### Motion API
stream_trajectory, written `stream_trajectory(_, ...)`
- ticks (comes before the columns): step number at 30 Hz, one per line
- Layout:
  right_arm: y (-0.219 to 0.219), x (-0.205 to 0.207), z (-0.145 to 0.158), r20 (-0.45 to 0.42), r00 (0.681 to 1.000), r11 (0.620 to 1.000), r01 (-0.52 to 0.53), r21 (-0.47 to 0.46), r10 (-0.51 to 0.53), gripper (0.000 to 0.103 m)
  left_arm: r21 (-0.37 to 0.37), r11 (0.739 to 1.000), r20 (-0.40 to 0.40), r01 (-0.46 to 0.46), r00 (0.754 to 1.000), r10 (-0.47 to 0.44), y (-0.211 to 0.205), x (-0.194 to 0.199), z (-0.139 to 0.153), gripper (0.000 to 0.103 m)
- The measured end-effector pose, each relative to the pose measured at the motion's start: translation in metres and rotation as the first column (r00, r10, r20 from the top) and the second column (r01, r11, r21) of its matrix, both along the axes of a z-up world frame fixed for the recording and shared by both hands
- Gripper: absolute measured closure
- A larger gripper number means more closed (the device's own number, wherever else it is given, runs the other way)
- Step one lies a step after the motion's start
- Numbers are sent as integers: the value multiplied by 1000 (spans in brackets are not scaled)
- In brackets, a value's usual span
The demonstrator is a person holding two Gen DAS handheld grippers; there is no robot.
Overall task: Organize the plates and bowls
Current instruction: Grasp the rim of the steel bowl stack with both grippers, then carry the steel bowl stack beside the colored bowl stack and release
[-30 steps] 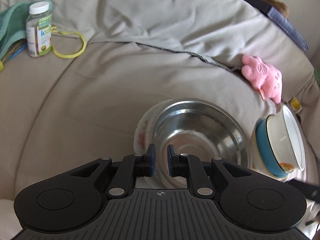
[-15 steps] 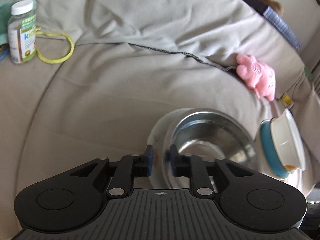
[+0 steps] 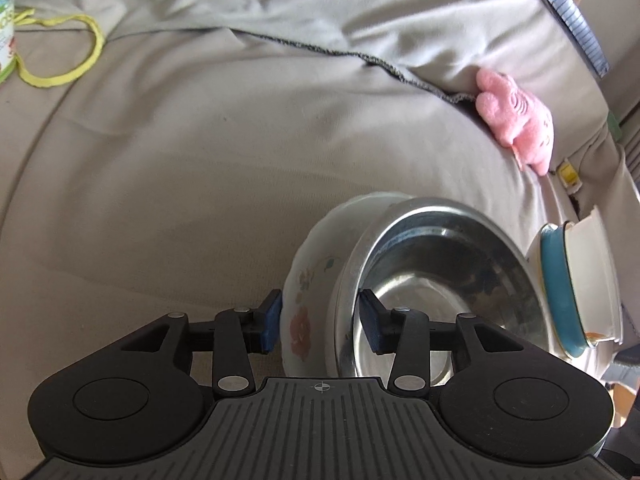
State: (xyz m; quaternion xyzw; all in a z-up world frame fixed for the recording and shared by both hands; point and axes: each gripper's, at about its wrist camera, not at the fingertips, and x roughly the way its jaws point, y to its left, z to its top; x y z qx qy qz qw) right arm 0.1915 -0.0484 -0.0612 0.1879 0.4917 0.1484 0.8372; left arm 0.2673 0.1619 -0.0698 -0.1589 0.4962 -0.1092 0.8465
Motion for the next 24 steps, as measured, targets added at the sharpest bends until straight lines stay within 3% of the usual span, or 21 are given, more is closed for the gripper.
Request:
stream_trajectory(4, 3, 6, 2, 26, 1000, 1000, 9, -4, -9, 26, 53, 998, 6, -13, 1000, 13, -5, 7, -1, 55)
stream_trajectory(13, 16, 46, 4, 57, 998, 1000, 19, 0, -19, 26, 36, 997, 33, -69, 997, 68, 7, 36, 0, 55)
stream_trajectory(20, 28, 51, 4, 81, 996, 995, -31, -94, 39, 26, -3, 997, 61, -80, 995, 80, 14, 32, 0, 57)
stream_trajectory(24, 18, 39, 15, 107, 993, 996, -50, -79, 58, 22, 28, 992, 133, -126, 984, 121, 15, 16, 24, 57)
